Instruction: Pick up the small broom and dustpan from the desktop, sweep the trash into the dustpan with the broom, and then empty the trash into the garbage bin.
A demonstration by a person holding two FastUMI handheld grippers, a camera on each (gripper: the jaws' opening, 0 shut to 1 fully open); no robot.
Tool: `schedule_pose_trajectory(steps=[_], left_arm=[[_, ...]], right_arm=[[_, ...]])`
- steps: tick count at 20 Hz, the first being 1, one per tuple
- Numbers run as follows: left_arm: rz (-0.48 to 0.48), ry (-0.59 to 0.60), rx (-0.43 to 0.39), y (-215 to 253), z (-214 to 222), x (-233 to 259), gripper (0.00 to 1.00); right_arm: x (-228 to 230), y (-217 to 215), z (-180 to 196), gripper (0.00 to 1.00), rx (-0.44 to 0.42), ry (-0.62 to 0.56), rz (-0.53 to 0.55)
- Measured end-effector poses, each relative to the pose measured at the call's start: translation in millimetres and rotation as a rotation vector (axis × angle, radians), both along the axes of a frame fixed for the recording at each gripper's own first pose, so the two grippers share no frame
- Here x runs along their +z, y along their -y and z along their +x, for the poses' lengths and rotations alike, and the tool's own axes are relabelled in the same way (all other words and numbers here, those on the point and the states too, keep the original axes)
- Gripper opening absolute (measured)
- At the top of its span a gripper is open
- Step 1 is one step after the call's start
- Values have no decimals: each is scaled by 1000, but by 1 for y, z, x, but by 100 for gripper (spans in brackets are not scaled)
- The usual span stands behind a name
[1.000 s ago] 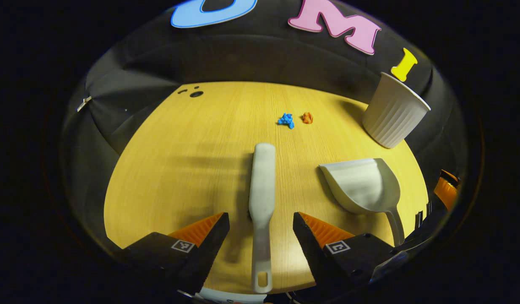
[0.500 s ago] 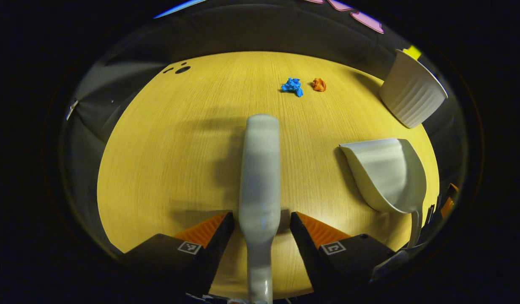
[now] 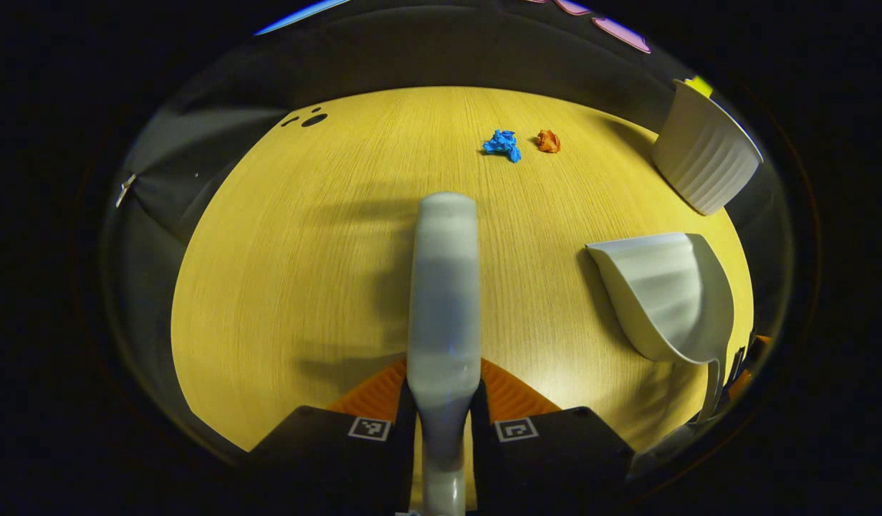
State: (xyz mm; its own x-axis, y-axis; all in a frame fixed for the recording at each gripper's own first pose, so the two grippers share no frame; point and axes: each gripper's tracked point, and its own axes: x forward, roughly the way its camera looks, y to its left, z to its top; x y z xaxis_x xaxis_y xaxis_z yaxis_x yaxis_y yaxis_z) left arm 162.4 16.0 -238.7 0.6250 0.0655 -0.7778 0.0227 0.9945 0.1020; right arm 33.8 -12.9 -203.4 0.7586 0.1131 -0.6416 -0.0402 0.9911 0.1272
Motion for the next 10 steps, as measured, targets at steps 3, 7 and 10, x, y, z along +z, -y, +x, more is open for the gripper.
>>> schedule_pose_trajectory(steps=[3,7,10], left_arm=[[-17,26,-7,-1,-4,3,30],[-37,125,-10,0,-19,28,29],[-25,186,-42,0,-37,49,29]], right_arm=[[-6,-1,-6,99,-7,-20,15],[-12,-2,-8,99,-10,-36,18],[-22,-3,-6,99,-8,-58,19]])
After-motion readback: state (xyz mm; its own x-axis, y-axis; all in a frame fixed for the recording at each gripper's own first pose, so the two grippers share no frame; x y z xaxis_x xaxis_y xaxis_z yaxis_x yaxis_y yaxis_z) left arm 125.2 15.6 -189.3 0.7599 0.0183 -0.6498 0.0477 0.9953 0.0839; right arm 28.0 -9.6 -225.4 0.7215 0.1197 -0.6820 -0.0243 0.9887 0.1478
